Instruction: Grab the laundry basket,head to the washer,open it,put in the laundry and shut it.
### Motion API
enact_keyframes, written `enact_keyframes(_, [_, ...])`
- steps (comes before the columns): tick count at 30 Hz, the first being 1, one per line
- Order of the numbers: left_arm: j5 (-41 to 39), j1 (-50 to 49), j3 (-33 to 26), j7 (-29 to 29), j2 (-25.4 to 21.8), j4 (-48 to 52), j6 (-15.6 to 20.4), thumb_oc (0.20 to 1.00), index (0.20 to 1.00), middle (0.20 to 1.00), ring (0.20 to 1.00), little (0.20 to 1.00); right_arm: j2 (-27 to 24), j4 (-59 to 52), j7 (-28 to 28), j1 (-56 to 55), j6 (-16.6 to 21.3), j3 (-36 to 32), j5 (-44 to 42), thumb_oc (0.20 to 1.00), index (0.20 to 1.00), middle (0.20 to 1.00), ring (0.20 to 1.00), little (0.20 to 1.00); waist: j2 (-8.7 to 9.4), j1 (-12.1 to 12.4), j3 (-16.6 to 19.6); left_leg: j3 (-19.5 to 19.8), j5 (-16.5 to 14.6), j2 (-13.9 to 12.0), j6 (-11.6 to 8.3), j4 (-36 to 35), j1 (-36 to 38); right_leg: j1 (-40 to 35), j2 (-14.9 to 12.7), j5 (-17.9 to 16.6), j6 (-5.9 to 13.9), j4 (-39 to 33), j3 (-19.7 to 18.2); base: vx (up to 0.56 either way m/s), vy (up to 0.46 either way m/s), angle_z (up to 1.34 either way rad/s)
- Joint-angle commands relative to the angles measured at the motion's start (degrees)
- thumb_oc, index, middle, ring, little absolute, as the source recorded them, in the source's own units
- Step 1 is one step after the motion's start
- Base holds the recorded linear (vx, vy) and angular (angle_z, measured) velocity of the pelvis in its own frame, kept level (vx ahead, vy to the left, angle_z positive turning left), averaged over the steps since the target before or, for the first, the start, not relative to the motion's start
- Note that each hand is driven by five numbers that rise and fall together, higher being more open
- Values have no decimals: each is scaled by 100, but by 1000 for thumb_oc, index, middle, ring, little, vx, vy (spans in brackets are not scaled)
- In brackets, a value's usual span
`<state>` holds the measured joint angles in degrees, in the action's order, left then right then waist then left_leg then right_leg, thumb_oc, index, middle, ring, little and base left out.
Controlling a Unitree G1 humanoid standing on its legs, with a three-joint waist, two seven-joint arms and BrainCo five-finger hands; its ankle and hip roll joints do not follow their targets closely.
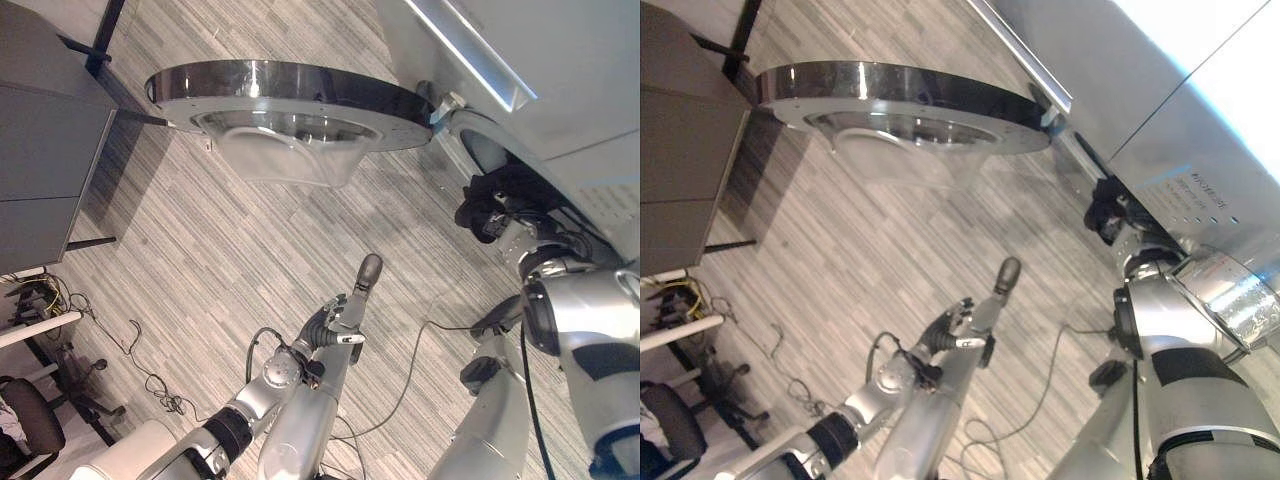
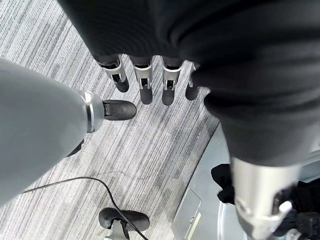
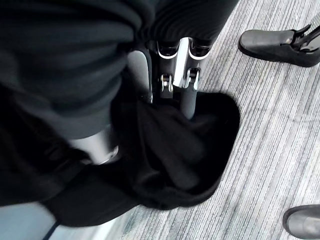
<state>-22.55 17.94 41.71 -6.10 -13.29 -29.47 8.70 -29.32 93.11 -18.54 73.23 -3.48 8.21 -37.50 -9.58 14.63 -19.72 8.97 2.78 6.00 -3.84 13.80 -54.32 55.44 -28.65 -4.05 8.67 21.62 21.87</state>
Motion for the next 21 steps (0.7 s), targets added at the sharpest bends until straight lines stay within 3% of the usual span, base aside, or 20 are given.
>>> enact_keyframes(1, [-115, -197, 35, -93, -278, 188, 184, 1000, 1000, 1000, 1000, 1000, -845, -588, -130, 607, 695, 521, -220, 200, 200, 200, 200, 200, -89, 32, 51, -179, -421, -441, -243, -51, 0, -136, 108, 519, 495, 107, -718, 4, -5, -7])
enact_keyframes(7, [47, -184, -86, -216, -307, -48, 178, 1000, 1000, 1000, 1000, 1000, -806, -1187, -260, 822, 1165, 349, -992, 200, 200, 200, 200, 200, 96, -75, 114, -243, -424, -506, -251, -197, 236, -409, 236, 380, 500, -246, -728, 14, 9, -7])
enact_keyframes(8, [55, -172, -121, -261, -326, -156, 177, 1000, 1000, 1000, 1000, 1000, -830, -1701, -389, 955, 1480, 365, -1249, 200, 200, 200, 200, 200, 202, -160, 169, -261, -432, -540, -258, -245, 323, -525, 282, 350, 504, -375, -729, 12, 7, -16])
enact_keyframes(9, [56, -168, -131, -261, -324, -167, 182, 1000, 1000, 1000, 1000, 1000, -810, -1747, -428, 931, 1486, 359, -1247, 200, 200, 200, 200, 200, 202, -166, 148, -265, -428, -547, -259, -259, 352, -559, 292, 336, 504, -403, -725, 12, 12, -16])
enact_keyframes(11, [12, -169, -173, -297, -300, -283, 160, 1000, 1000, 1000, 1000, 1000, -800, -2507, -629, 1029, 1873, 291, -1434, 200, 200, 200, 200, 200, 302, -273, 201, -271, -435, -577, -271, -308, 446, -673, 337, 296, 502, -525, -730, 7, -1, -17])
enact_keyframes(14, [5, -158, -188, -361, -233, -442, 119, 1000, 1000, 1000, 1000, 1000, -867, -3977, -1213, 1026, 2411, 70, -1048, 200, 200, 200, 200, 200, 424, -456, 266, -266, -443, -604, -277, -381, 587, -880, 384, 240, 503, -715, -702, 6, -17, -11])
enact_keyframes(15, [8, -154, -184, -365, -234, -449, 120, 1000, 1000, 1000, 1000, 1000, -847, -4055, -1281, 977, 2406, 43, -993, 200, 200, 200, 200, 200, 426, -456, 259, -263, -441, -603, -276, -386, 600, -900, 385, 236, 504, -728, -694, 13, -31, -6])
enact_keyframes(16, [-8, -182, -154, -373, -231, -493, 111, 1000, 1000, 1000, 1000, 1000, -980, -4708, -1677, 1121, 2643, -155, -621, 200, 200, 200, 200, 200, 486, -518, 333, -227, -448, -605, -284, -429, 672, -1018, 400, 227, 510, -813, -662, 15, -34, -2])
enact_keyframes(18, [-17, -228, -151, -347, -281, -501, 108, 1000, 1000, 1000, 1000, 1000, -1221, -5062, -2056, 1250, 2443, -88, 145, 200, 200, 200, 200, 200, 546, -548, 378, -193, -443, -603, -289, -462, 734, -1110, 409, 216, 504, -880, -648, 18, -31, 2])
enact_keyframes(20, [-7, -253, -138, -314, -305, -482, 144, 1000, 1000, 1000, 1000, 1000, -1474, -4896, -2337, 1384, 1894, 248, 1130, 200, 200, 200, 200, 200, 553, -521, 401, -190, -449, -586, -277, -456, 751, -1126, 405, 209, 495, -887, -671, 0, 0, 0])
enact_keyframes(21, [11, -276, -143, -283, -355, -468, 184, 1000, 1000, 1000, 1000, 1000, -1634, -4591, -2297, 1419, 1586, 537, 1521, 260, 260, 260, 260, 260, 582, -496, 400, -191, -456, -572, -269, -433, 744, -1112, 395, 195, 486, -866, -685, 0, 0, 0])
